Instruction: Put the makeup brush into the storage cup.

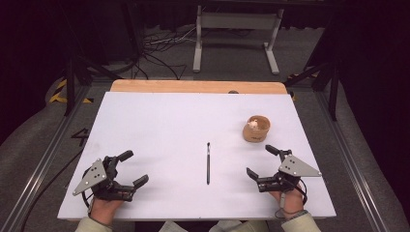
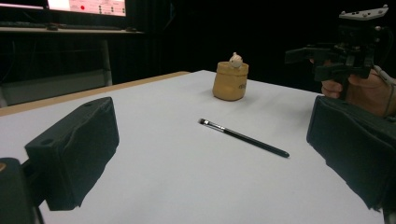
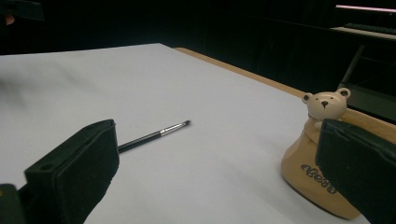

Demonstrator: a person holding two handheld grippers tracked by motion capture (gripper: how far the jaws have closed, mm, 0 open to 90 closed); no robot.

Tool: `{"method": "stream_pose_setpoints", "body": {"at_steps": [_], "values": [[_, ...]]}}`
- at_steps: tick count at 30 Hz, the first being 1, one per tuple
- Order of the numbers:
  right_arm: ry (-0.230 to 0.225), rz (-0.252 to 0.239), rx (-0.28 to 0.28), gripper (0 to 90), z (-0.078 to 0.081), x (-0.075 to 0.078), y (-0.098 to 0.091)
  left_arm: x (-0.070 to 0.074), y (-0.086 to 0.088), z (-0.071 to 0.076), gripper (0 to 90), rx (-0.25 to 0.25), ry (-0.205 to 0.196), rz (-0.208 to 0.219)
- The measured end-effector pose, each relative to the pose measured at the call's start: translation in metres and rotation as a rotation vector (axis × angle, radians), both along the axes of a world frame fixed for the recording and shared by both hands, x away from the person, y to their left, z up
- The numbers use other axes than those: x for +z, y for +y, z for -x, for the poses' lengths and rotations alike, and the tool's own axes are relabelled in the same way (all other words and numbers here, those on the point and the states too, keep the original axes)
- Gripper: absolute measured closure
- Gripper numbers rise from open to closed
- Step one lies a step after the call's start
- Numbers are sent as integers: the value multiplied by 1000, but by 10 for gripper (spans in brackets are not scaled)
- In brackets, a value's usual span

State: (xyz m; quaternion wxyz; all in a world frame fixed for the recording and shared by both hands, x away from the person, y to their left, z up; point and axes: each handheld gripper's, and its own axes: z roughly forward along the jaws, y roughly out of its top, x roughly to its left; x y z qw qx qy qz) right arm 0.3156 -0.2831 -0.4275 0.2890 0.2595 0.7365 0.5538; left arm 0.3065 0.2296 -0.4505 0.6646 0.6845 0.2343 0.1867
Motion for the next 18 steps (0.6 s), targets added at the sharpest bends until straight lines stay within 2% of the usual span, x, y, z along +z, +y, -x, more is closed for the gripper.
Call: {"method": "stream_pose_setpoints", "body": {"at_steps": [15, 18], "values": [[-3, 1, 4, 3, 2, 3, 0, 2, 0, -1, 27, 14, 2, 4], [0, -4, 3, 2, 2, 3, 0, 3, 0, 0, 29, 15, 1, -6]]}}
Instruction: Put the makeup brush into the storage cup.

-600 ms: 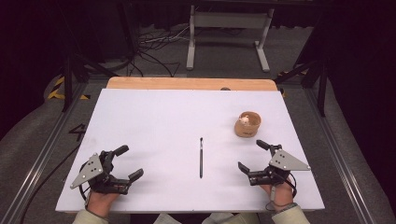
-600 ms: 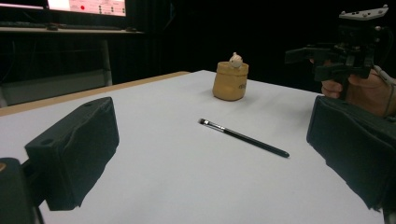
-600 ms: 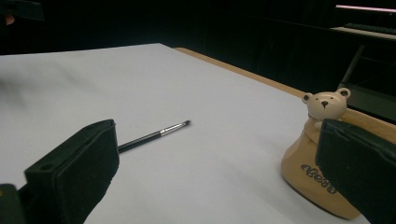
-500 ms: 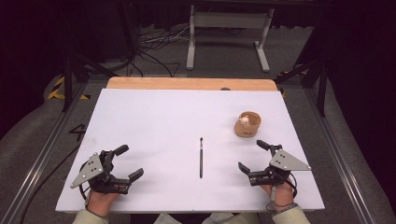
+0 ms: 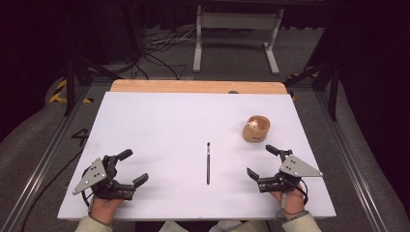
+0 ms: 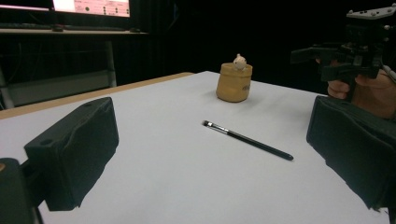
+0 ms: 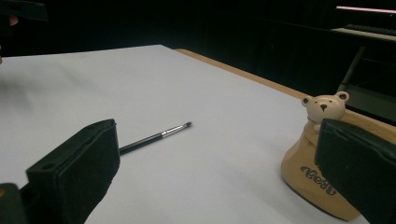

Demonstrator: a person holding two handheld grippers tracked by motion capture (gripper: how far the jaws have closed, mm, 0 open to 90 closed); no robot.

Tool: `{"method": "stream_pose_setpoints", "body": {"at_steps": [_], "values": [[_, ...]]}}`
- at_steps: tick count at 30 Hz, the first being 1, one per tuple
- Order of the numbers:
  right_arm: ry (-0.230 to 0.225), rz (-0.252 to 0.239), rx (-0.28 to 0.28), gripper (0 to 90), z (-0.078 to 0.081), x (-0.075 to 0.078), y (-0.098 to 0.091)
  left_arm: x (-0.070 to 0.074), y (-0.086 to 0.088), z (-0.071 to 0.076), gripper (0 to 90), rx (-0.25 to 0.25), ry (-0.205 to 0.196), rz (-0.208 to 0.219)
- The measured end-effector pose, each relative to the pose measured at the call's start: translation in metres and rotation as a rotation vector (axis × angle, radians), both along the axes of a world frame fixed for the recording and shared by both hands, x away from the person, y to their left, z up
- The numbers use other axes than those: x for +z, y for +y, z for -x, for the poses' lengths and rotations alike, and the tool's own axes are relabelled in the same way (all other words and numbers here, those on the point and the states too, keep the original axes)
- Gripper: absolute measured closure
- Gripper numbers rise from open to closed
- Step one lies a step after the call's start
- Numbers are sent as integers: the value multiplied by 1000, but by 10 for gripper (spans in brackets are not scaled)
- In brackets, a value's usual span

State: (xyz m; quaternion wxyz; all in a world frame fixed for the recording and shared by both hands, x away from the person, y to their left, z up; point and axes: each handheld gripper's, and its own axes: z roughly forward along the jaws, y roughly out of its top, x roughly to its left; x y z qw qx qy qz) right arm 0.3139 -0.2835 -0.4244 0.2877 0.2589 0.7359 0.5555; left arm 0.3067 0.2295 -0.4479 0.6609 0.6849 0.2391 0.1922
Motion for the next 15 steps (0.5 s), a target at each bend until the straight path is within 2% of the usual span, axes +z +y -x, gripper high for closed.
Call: {"method": "stream_pose_setpoints", "body": {"at_steps": [5, 9, 12, 15], "values": [[13, 0, 0, 0, -1, 0, 1, 0, 0, 0, 29, 4, 2, 0], [37, -9, -1, 0, -4, 7, 4, 1, -1, 0, 29, 7, 1, -5], [50, 15, 10, 0, -7, 14, 12, 1, -1, 0, 28, 5, 13, -6], [61, 38, 36, 0, -11, 19, 22, 2, -1, 1, 28, 8, 2, -14]]}}
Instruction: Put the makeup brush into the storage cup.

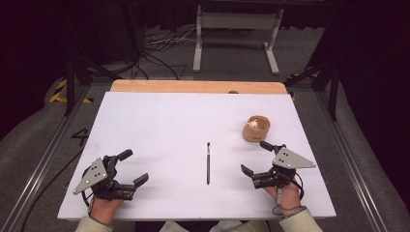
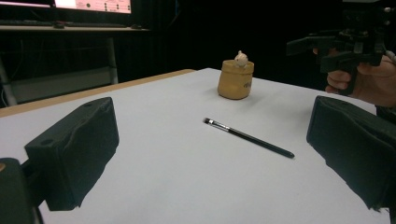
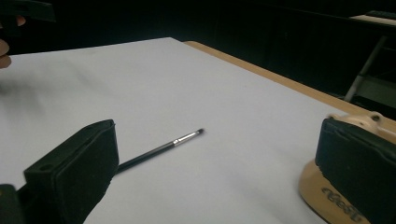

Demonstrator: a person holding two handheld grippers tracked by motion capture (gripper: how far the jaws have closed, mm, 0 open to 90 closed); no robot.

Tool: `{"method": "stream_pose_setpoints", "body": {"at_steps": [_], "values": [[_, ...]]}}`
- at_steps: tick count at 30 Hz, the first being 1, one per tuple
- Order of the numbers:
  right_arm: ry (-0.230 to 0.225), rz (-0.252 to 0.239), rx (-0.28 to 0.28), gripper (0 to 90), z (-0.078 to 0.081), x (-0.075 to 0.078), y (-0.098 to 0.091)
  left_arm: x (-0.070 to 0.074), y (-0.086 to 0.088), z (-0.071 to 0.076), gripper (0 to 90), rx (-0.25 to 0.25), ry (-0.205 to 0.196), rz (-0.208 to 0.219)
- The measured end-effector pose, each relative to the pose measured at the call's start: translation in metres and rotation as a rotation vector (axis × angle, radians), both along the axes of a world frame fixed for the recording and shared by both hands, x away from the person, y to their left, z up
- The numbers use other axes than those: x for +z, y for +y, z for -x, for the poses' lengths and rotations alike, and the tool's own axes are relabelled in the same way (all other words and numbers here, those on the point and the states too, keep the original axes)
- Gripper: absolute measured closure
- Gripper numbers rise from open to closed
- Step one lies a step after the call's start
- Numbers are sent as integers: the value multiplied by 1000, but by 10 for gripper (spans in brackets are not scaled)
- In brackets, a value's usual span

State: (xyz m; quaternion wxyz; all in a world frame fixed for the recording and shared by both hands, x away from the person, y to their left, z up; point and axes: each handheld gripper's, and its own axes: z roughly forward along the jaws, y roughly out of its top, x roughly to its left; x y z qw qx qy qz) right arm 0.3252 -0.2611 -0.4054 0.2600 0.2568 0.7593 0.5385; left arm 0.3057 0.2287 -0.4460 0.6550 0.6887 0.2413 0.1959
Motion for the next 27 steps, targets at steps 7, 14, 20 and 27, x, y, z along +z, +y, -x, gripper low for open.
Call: {"method": "stream_pose_setpoints", "body": {"at_steps": [7, 14, 20, 27], "values": [[29, 43, 44, 0, -13, 12, 26, -1, 2, 0, 26, 6, 7, 2], [43, 50, 81, 0, -23, 20, 48, -2, 3, 0, 28, 8, 16, 1], [59, 63, 97, 0, -33, 28, 64, -2, 3, 0, 28, 9, 15, 0], [115, 103, 107, 0, -46, 31, 83, -1, 3, 1, 37, 4, 26, 8]]}}
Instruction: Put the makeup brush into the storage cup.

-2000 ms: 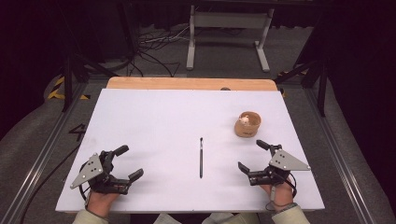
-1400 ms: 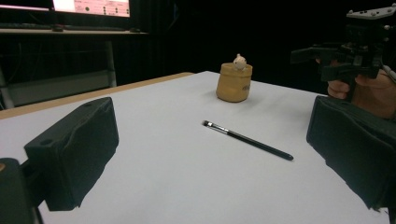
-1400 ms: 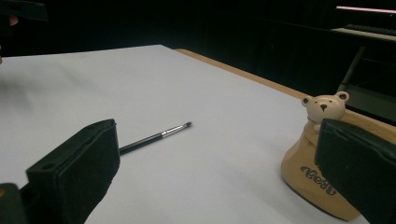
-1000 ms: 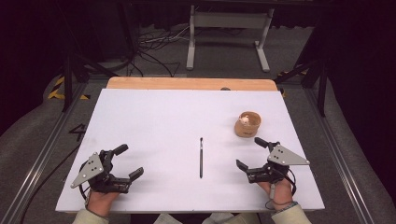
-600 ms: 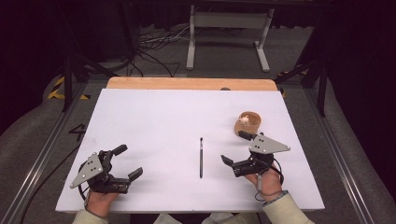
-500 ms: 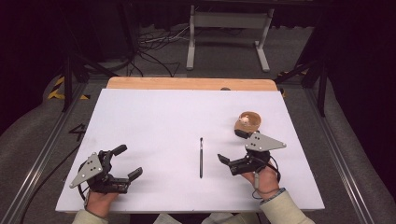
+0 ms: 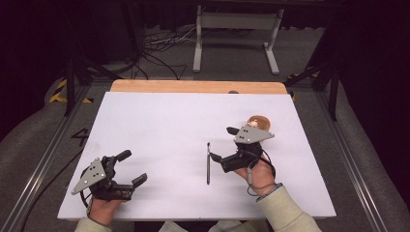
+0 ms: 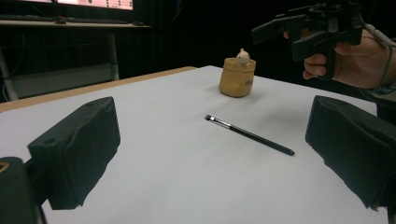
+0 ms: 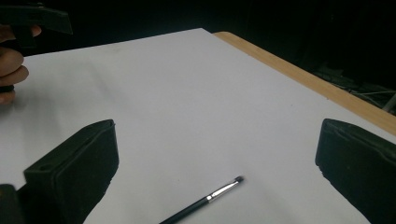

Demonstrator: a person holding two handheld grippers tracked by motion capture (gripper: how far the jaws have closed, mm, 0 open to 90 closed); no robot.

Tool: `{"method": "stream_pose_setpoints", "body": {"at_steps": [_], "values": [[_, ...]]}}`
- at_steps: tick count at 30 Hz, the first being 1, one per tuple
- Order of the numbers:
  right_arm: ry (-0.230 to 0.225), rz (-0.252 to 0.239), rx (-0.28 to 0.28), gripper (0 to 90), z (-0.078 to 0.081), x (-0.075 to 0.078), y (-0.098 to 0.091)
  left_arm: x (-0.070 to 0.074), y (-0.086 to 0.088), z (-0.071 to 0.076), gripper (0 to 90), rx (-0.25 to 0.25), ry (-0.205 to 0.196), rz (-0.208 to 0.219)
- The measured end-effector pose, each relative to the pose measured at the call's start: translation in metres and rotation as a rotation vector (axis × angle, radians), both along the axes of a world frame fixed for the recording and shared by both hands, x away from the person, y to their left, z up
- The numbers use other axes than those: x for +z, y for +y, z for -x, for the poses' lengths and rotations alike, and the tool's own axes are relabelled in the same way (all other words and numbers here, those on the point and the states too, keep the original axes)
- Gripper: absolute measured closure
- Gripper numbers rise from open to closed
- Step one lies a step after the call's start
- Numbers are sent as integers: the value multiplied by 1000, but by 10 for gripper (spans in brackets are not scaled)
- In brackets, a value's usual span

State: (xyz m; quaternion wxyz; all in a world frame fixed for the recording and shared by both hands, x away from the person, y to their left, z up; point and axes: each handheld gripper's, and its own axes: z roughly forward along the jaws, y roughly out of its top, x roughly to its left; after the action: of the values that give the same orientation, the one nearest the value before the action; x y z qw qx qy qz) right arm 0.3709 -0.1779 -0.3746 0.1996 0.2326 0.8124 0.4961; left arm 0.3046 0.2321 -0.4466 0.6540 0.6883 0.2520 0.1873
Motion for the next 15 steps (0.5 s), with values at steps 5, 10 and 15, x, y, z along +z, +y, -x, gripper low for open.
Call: {"method": "stream_pose_setpoints", "body": {"at_steps": [5, 10, 15], "values": [[4, 30, -6, 0, -5, 0, 7, 0, 1, 0, 37, 1, -3, -2], [17, 43, -6, 0, -11, 0, 10, 0, 0, 0, 37, 2, 1, 2], [32, 75, -9, 0, -16, 1, 15, -1, 1, 0, 36, 4, -3, 1]]}}
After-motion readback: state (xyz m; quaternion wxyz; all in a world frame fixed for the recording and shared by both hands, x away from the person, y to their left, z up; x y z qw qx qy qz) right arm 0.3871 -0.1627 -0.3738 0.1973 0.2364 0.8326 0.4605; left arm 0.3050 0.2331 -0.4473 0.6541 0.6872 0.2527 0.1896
